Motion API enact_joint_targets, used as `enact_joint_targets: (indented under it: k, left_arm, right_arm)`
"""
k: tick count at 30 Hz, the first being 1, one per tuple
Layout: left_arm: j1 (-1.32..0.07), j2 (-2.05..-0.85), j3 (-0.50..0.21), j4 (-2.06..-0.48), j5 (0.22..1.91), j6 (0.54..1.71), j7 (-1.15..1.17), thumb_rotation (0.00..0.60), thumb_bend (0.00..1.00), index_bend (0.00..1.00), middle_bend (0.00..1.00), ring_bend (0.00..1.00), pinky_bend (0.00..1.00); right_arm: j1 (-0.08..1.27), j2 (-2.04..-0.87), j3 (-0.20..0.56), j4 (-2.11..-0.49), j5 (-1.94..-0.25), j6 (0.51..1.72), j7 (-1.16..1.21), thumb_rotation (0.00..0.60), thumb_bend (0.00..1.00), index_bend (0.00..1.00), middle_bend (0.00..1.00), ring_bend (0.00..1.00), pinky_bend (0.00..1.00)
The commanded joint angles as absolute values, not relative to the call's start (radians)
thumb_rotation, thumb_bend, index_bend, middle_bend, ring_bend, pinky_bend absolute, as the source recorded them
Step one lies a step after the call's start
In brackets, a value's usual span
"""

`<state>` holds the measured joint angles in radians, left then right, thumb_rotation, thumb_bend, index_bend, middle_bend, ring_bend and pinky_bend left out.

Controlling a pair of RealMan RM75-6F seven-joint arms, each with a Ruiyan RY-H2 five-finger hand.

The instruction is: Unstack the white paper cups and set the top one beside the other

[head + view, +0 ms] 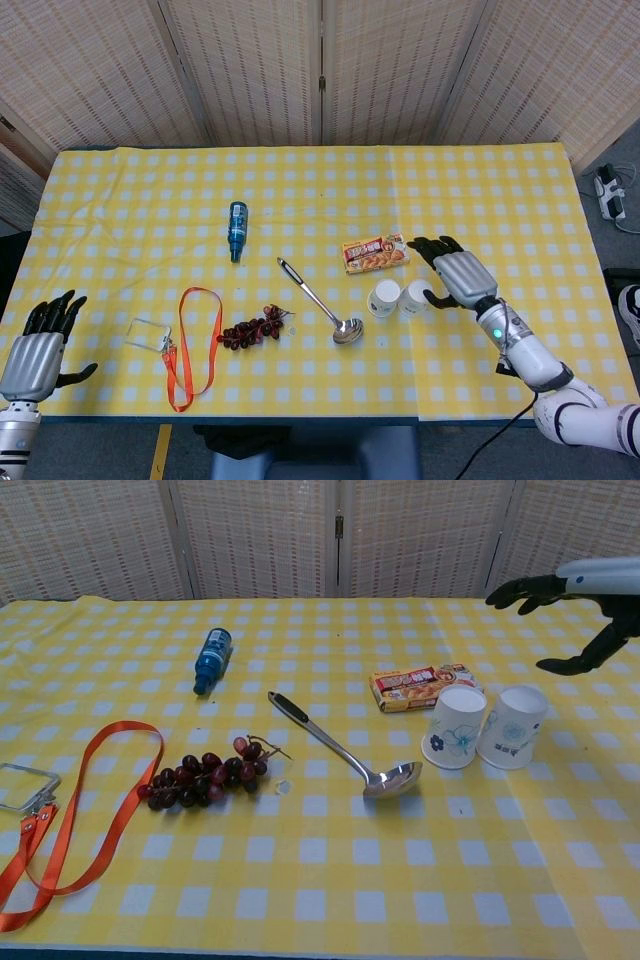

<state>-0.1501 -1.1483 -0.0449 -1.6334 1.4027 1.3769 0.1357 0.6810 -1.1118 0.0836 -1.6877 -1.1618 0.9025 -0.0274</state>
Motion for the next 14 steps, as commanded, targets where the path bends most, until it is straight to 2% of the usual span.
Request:
enact_joint_targets:
  k: [1,4,8,14]
  left_arm:
    - [-0.149,-1.161,-0.051,-1.637,1.415,1.397,0.151,0.6,0.2,0.0,0.0,0.0,0.0]
    - [-0.151,-1.167,-0.056,-1.648,1.421,1.408,0.161,0.6,0.2,0.0,0.0,0.0,0.0]
    - [-0.152,-1.177,-0.063,-1.666,1.433,1.429,0.182,0.6,0.2,0.0,0.0,0.0,0.0]
    - [-0.152,-1.188,-0.067,-1.689,1.446,1.448,0.204,0.6,0.21,0.0,0.0,0.0,0.0]
  right_arm:
    - [0.512,-1.047,0.05,-1.744,-1.265,1.154,-0.008,0.6,0.44,0.1,0.06,0.11,0.05]
    - [0.417,-1.039,0.026,-1.747,-1.316,1.294,-0.004,0.6,0.44,0.1,0.01,0.09,0.04]
    - [0.306,-1.037,-0.006,-1.741,-1.386,1.441,0.035,0.6,0.44,0.07,0.0,0.04,0.02]
    - [0.208,-1.068,-0.04,-1.71,-1.475,1.552,0.081,0.6,0.44,0.06,0.0,0.03,0.0]
